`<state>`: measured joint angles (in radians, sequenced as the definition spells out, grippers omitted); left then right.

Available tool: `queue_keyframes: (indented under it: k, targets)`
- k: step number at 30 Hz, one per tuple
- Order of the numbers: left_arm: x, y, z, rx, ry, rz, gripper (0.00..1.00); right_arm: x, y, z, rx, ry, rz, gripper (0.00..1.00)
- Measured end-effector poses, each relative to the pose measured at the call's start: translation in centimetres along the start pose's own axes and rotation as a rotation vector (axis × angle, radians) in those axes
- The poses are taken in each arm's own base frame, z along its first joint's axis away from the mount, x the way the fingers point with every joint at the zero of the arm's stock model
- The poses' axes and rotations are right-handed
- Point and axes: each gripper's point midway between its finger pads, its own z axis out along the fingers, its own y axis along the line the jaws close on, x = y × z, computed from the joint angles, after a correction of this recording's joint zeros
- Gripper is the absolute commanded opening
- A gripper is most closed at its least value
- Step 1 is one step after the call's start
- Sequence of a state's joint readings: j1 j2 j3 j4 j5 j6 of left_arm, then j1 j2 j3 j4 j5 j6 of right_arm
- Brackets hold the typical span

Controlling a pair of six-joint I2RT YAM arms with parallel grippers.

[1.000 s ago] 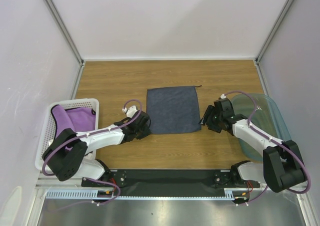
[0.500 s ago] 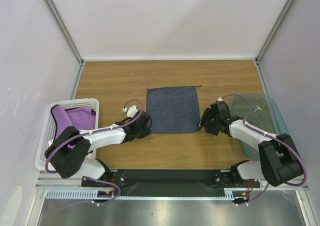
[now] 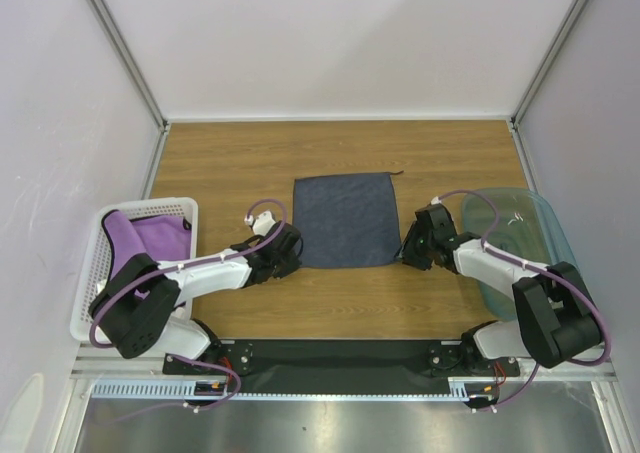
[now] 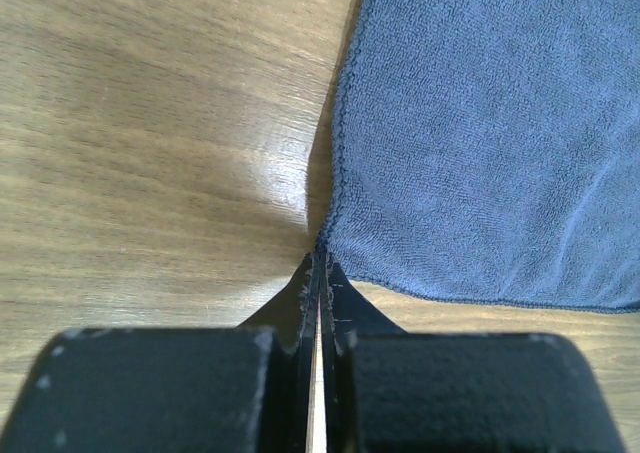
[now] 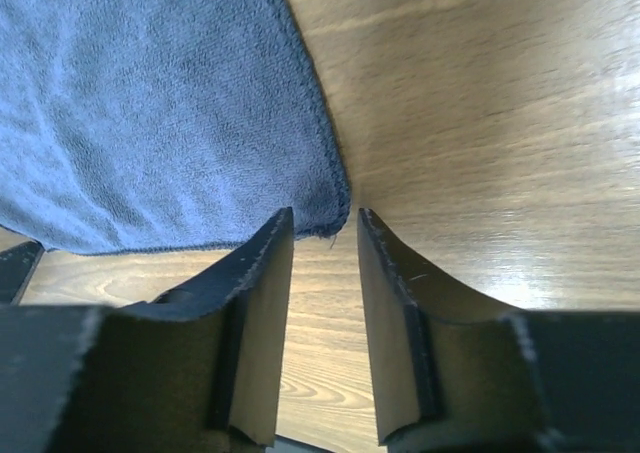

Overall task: Fold and stack the towels
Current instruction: Flatten out the crumpled towel

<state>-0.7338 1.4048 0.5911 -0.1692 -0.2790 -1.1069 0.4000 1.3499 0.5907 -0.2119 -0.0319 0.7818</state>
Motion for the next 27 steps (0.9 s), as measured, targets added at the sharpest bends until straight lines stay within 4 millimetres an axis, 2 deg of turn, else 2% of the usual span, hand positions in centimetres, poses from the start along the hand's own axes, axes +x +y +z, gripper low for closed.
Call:
queue_keyframes:
  k: [6, 11, 18, 21, 26, 27]
  targets:
    - [-0.1, 0.1, -0.1, -0.003, -0.006, 0.002, 0.0, 0.4, 0.0, 0.2, 0.008, 0.006, -0.007, 0.22]
    - [-0.2, 0.2, -0.2, -0.006, -0.006, 0.011, 0.0, 0.4, 0.0, 0.6, 0.012, 0.008, -0.001, 0.0]
    - [-0.7, 0.2, -1.5, 0.005, -0.024, 0.041, 0.0, 0.5, -0.4, 0.0, 0.056, 0.004, -0.019, 0.0]
    - [-0.9, -0.2, -3.1, 0.032, -0.041, 0.07, 0.0, 0.5, 0.0, -1.8, 0.052, -0.018, -0.042, 0.0]
    - [-2.3, -2.3, -7.2, 0.125, -0.099, 0.099, 0.0, -1.1, 2.5, -6.1, -0.029, -0.115, -0.061, 0.0]
    - [-2.7, -2.7, -7.9, 0.148, -0.113, 0.093, 0.05, -1.5, 2.9, -7.0, -0.049, -0.139, -0.058, 0.0]
